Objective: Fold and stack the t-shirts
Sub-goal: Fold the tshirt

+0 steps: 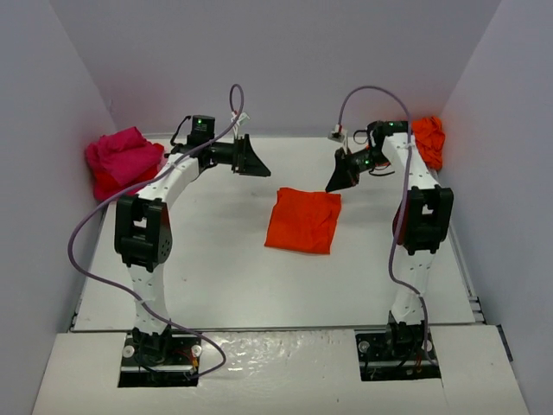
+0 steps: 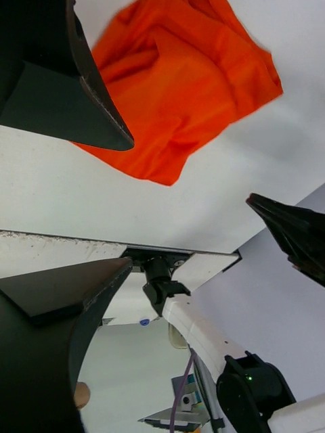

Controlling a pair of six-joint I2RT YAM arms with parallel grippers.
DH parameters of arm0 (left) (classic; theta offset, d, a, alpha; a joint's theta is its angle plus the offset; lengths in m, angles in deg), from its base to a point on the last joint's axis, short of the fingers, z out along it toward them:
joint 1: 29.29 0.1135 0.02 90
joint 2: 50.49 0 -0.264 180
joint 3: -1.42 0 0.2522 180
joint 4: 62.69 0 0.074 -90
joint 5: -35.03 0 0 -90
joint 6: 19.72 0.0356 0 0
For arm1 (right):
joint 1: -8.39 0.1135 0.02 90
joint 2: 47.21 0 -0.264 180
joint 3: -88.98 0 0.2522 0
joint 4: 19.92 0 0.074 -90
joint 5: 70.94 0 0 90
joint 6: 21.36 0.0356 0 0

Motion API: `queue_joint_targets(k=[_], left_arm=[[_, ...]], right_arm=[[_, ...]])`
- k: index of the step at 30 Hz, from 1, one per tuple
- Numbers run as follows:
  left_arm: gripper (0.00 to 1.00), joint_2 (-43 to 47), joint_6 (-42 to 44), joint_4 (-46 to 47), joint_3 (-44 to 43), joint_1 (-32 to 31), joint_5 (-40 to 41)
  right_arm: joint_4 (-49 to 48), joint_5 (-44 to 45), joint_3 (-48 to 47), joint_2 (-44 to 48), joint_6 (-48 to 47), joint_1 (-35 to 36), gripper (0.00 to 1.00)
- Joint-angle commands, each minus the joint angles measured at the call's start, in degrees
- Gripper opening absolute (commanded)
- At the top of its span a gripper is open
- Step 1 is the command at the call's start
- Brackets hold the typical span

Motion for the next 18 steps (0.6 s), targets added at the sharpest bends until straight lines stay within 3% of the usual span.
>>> queue_joint_targets(k=[1, 3, 6, 8, 11, 13, 15, 18], left_arm=[[0.64, 1.9, -5.1, 8.3, -1.5, -3.8, -4.5], [0.64, -1.6, -5.6, 8.8, -1.9, -5.3, -4.8], [0.59, -5.7, -14.3, 16.1, -1.2, -7.2, -6.4], [0.46, -8.5, -23.6, 33.1, 0.8, -7.9, -6.5], [0.44, -14.4, -53.1, 70.3, 3.3, -8.1, -6.3], [0.43, -22.3, -70.0, 88.1, 0.2, -7.7, -5.8], [0.41, -26.8, -77.9, 93.8, -3.2, -7.5, -5.7], [0.38, -29.5, -76.9, 90.7, -5.6, -7.5, -5.7]], right_arm=[[2.6, 1.9, 1.3, 7.5, -0.7, -0.6, 0.0], [2.6, 2.3, 4.1, 9.7, -1.3, -1.6, 0.0], [2.6, 3.0, 7.1, 12.2, -1.8, -2.9, 0.0], [2.6, 3.8, 8.4, 13.8, -2.1, -3.6, 0.0], [2.9, 4.0, 10.4, 15.6, -1.9, -3.8, 0.0], [2.9, 4.3, 11.4, 17.9, -1.9, -3.8, 0.0], [2.8, 4.8, 11.9, 19.7, -1.8, -3.8, 0.0], [2.9, 5.8, 12.3, 21.7, -0.8, -4.9, 0.0]])
